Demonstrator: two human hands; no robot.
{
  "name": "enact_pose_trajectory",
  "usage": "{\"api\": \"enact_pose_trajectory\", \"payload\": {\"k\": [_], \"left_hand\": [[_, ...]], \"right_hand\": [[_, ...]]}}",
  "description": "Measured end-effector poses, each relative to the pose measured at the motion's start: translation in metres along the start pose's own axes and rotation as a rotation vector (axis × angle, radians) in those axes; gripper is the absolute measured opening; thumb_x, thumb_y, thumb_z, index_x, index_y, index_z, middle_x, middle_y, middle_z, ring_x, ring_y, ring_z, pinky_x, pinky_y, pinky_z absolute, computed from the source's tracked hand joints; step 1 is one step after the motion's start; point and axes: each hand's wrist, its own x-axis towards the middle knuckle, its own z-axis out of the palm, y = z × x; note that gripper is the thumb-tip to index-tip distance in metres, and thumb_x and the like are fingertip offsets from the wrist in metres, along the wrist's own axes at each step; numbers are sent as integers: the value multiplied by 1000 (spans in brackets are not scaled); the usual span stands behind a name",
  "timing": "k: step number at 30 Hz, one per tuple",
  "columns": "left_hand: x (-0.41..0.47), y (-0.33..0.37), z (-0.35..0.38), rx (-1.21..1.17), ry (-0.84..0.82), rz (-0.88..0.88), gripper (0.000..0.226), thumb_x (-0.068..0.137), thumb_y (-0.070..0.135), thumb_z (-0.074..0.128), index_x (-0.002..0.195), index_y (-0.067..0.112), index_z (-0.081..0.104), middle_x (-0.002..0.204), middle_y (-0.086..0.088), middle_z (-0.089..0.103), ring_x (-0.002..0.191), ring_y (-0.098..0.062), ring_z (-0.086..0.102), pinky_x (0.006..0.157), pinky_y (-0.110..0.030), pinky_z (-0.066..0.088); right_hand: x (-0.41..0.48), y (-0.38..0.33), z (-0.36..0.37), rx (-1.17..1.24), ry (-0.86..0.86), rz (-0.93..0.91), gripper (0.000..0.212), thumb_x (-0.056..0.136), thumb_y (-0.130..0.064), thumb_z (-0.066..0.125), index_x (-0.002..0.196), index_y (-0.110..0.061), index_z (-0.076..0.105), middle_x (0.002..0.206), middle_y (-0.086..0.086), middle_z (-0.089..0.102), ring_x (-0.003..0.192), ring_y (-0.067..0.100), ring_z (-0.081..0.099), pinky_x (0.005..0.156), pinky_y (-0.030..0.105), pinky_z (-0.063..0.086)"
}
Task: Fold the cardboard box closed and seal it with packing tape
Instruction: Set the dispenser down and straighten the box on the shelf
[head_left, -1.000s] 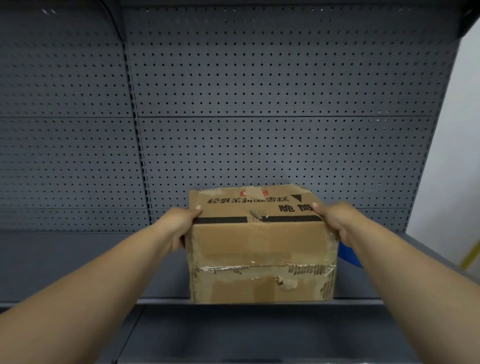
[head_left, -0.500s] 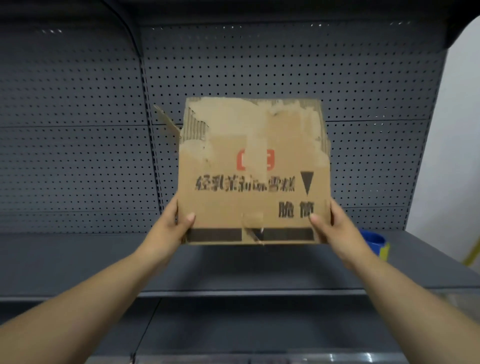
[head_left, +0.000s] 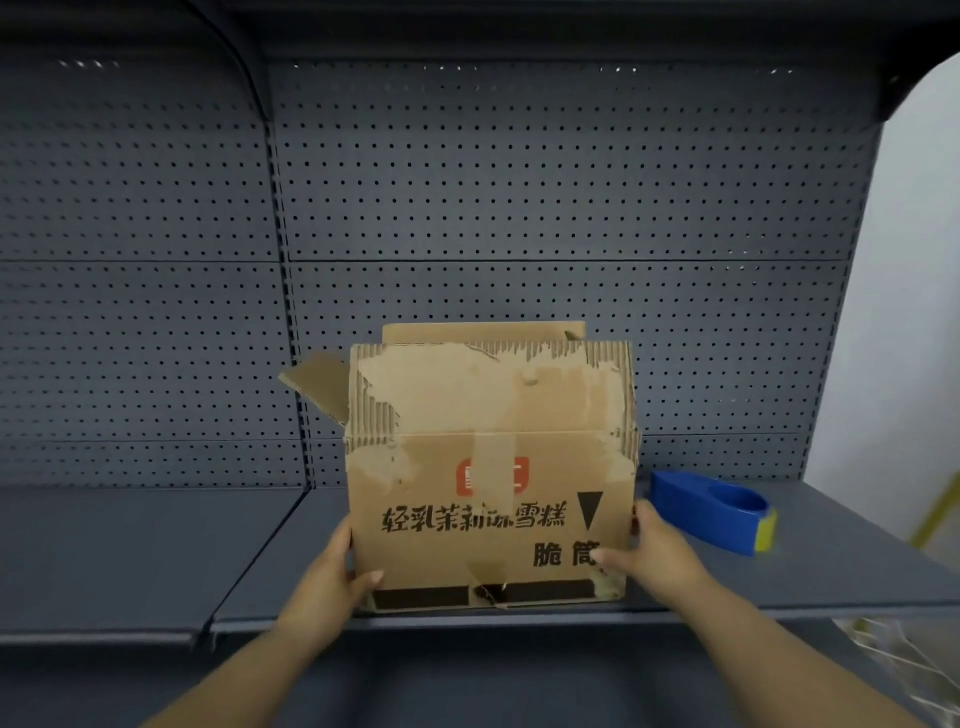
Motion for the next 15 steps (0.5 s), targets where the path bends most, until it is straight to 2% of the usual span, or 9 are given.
{"api": "enact_pose_trajectory", "payload": {"k": [3, 6, 8, 12, 15], "left_hand": [[11, 10, -6, -119, 19, -14, 69, 81, 32, 69, 139, 34, 32, 126, 13, 53, 116, -12, 51, 96, -35, 45], [23, 22, -10, -232, 71, 26, 71, 78, 42, 68, 139, 37, 32, 128, 14, 54, 118, -13, 51, 100, -42, 45], [27, 28, -6, -230, 107, 32, 66, 85, 37, 63, 141, 35, 29, 130, 11, 53, 119, -16, 51, 100, -44, 44], [25, 31, 8, -175, 153, 4, 59, 92, 27, 55, 143, 29, 26, 128, 8, 51, 120, -21, 50, 98, -41, 44], [28, 33, 9, -158, 165, -24, 59, 92, 28, 54, 144, 29, 24, 134, 2, 50, 122, -23, 49, 99, -43, 44]], "right_hand": [[7, -14, -8, 177, 79, -64, 79, 75, -27, 77, 140, -25, 31, 128, -1, 57, 119, 22, 53, 94, 39, 46], [17, -22, -13, 278, 171, -106, 78, 78, -27, 74, 142, -32, 30, 130, -5, 56, 120, 21, 52, 96, 43, 48], [23, -23, -14, 274, 173, -94, 72, 80, -25, 72, 140, -33, 33, 128, -3, 58, 118, 21, 54, 95, 44, 49], [24, -21, -12, 219, 180, -71, 70, 83, -23, 69, 142, -30, 32, 126, -1, 59, 114, 22, 56, 83, 32, 46], [29, -20, -13, 205, 176, -63, 68, 83, -22, 68, 141, -30, 33, 126, -1, 59, 114, 23, 56, 85, 35, 46]]}}
